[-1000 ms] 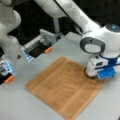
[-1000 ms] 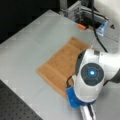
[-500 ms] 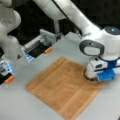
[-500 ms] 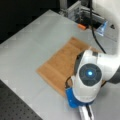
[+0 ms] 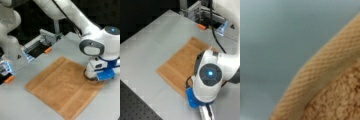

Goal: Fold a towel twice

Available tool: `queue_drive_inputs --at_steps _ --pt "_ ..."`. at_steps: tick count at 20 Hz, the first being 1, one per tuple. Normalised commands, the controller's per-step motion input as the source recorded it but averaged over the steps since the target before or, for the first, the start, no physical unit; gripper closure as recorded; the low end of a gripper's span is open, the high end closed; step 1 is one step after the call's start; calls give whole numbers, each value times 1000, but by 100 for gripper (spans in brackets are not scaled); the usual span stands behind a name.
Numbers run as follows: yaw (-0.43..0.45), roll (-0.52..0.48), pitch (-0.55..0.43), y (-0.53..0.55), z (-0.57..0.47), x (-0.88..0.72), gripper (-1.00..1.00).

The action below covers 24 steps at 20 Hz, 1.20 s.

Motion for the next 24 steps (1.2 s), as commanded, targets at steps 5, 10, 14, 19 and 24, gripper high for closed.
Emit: queue_drive_inputs --at_steps 5,10,14,19,24 --pt "-124 -111 -54 26 -175 -356 100" --pt "-140 -106 -93 -18 -182 -305 100" --pt "-137 -112 -160 14 -166 -243 100" --pt "-100 -96 -164 26 -51 -205 100" --pt "-23 -66 -73 -51 285 -266 100"
